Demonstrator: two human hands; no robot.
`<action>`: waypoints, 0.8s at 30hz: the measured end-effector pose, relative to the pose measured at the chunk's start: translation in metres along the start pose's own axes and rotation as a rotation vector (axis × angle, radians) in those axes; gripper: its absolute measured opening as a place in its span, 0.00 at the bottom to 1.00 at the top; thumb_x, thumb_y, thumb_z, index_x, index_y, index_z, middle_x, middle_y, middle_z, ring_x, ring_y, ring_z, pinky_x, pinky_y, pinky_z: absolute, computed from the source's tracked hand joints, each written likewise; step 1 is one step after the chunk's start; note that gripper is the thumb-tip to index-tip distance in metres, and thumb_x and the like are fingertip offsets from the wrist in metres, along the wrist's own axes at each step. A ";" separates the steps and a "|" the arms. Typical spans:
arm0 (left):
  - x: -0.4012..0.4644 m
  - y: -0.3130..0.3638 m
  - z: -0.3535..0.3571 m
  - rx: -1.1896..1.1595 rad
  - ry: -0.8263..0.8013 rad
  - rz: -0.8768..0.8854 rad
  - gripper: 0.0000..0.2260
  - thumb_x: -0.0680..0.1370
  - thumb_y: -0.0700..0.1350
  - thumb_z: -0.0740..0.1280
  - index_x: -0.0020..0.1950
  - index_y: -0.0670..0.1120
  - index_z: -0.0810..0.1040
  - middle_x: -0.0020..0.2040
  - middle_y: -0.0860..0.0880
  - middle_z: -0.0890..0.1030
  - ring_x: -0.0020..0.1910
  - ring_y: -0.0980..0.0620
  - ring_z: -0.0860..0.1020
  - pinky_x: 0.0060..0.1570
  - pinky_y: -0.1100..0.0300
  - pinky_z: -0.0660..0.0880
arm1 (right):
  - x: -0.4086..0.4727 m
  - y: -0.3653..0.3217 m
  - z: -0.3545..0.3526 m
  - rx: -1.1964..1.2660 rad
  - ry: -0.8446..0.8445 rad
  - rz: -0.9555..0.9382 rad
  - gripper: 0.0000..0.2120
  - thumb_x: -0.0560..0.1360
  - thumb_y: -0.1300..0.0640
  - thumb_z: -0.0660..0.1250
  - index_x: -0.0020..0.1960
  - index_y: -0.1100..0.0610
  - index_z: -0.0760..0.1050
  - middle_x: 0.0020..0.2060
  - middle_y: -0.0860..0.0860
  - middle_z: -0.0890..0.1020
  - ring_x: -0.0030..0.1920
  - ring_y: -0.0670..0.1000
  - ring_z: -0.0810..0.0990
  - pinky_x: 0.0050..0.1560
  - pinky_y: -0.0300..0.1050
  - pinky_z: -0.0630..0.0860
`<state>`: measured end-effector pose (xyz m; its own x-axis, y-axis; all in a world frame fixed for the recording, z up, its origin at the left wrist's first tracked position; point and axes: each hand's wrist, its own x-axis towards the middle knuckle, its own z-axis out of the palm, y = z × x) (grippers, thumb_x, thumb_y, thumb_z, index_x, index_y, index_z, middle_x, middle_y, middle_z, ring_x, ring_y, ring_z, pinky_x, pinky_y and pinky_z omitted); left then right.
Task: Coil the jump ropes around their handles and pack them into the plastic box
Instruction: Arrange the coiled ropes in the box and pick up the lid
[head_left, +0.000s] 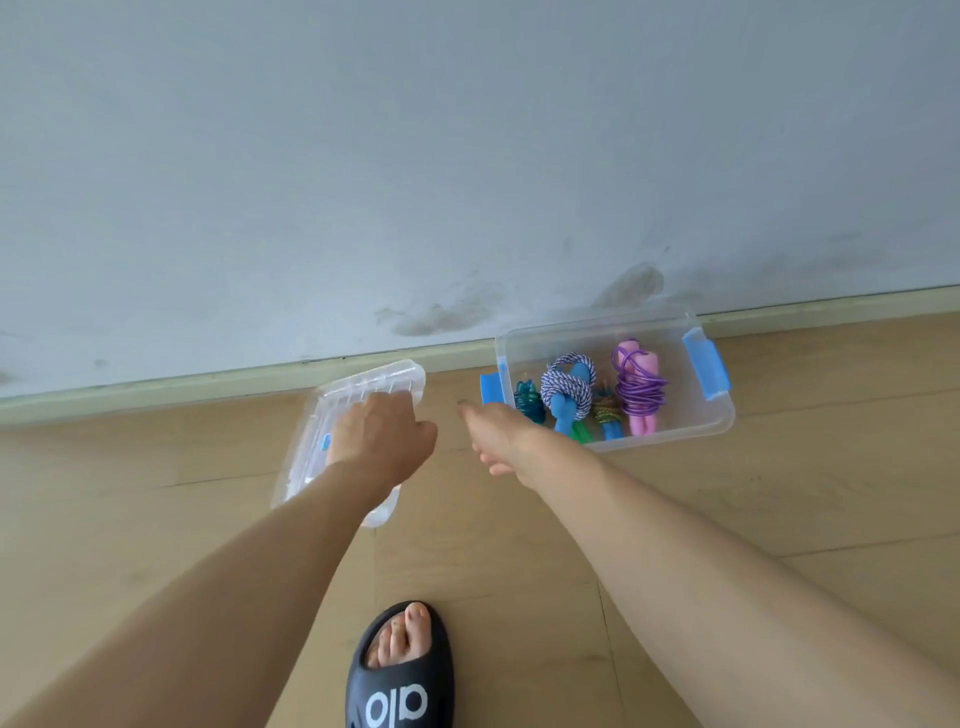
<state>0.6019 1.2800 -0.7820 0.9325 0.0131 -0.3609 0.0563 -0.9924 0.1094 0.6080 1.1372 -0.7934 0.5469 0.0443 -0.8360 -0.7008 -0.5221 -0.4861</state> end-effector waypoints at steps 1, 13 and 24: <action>-0.004 0.005 -0.021 -0.015 0.045 -0.010 0.09 0.73 0.48 0.60 0.35 0.45 0.68 0.35 0.48 0.74 0.34 0.46 0.73 0.35 0.56 0.68 | -0.010 -0.004 -0.008 0.055 0.035 -0.015 0.25 0.74 0.40 0.51 0.59 0.56 0.73 0.41 0.52 0.70 0.34 0.55 0.70 0.40 0.46 0.72; -0.076 0.076 -0.207 -0.886 0.062 -0.098 0.04 0.68 0.44 0.58 0.34 0.46 0.64 0.32 0.47 0.64 0.31 0.48 0.62 0.31 0.57 0.61 | -0.121 0.033 -0.088 0.481 0.281 0.009 0.19 0.76 0.36 0.57 0.47 0.52 0.72 0.48 0.56 0.80 0.59 0.57 0.78 0.66 0.57 0.71; -0.060 0.093 -0.134 -1.283 -0.023 -0.183 0.08 0.68 0.40 0.56 0.28 0.46 0.65 0.26 0.48 0.64 0.25 0.50 0.59 0.25 0.60 0.55 | -0.102 0.098 -0.177 0.420 0.696 -0.018 0.24 0.63 0.49 0.68 0.53 0.63 0.81 0.44 0.59 0.84 0.41 0.58 0.81 0.43 0.49 0.79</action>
<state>0.5987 1.2033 -0.6261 0.8696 0.1207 -0.4788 0.4928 -0.1506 0.8570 0.5642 0.9308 -0.7111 0.6226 -0.5620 -0.5446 -0.7267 -0.1572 -0.6687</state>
